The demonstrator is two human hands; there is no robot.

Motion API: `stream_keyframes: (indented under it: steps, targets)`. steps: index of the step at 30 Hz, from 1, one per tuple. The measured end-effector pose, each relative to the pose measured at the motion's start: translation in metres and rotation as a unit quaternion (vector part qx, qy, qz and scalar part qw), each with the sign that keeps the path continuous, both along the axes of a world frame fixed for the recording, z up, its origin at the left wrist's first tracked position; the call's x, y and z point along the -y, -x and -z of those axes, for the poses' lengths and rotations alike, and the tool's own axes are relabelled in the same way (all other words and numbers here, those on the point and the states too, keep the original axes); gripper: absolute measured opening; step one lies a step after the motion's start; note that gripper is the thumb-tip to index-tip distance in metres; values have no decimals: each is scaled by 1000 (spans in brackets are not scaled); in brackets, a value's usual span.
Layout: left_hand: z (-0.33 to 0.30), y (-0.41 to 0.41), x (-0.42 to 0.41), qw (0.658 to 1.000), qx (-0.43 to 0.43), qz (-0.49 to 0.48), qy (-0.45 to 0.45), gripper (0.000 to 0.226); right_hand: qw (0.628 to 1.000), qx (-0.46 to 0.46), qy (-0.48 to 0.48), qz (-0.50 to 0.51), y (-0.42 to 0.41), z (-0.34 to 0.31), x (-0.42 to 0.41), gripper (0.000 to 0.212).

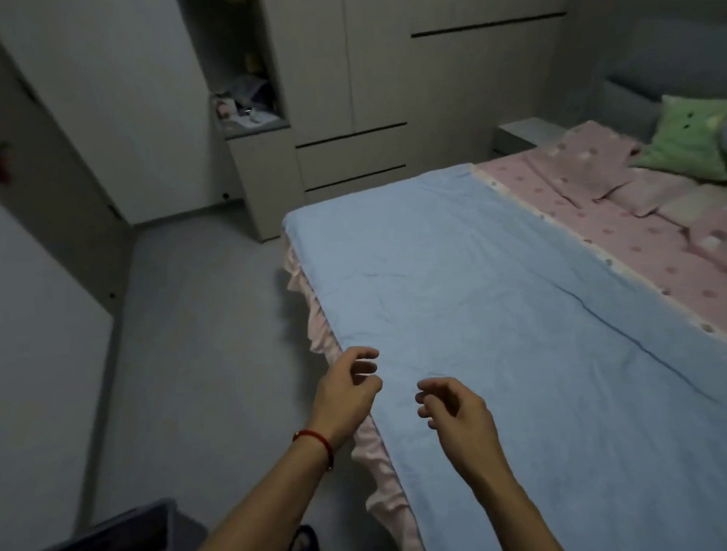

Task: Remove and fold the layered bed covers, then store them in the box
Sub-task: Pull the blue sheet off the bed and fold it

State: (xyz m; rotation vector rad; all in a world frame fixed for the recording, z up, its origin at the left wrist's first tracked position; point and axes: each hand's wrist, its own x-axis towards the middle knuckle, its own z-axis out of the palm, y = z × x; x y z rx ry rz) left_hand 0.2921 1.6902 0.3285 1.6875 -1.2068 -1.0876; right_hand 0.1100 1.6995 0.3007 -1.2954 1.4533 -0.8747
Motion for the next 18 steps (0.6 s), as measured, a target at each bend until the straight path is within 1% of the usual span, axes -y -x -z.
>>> stream_keyframes:
  steps: [3, 4, 6, 9, 11, 15, 18]
  targets:
    - [1, -76, 40, 998, -50, -29, 3, 33, 1000, -17, 9, -17, -68, 1, 51, 14]
    - [-2, -90, 48, 998, -56, -23, 0, 33, 1000, -18, 9, -19, -79, -2, 60, 15]
    - [-1, -147, 83, 998, -69, 8, -5, 34, 999, -29, 21, -14, -134, 1, 102, 15]
    - [-6, -214, 138, 996, -64, 51, -26, 37, 999, -30, 20, 6, -202, -3, 157, 16]
    - [-9, -258, 180, 995, -68, 68, -14, 37, 999, -34, 27, 22, -247, -2, 198, 15]
    - [-9, -315, 249, 995, -65, 75, -4, 34, 998, -32, 14, 43, -315, 3, 262, 16]
    - [1, -359, 327, 995, -76, 71, -1, 31, 999, -34, 6, 33, -380, 15, 334, 16]
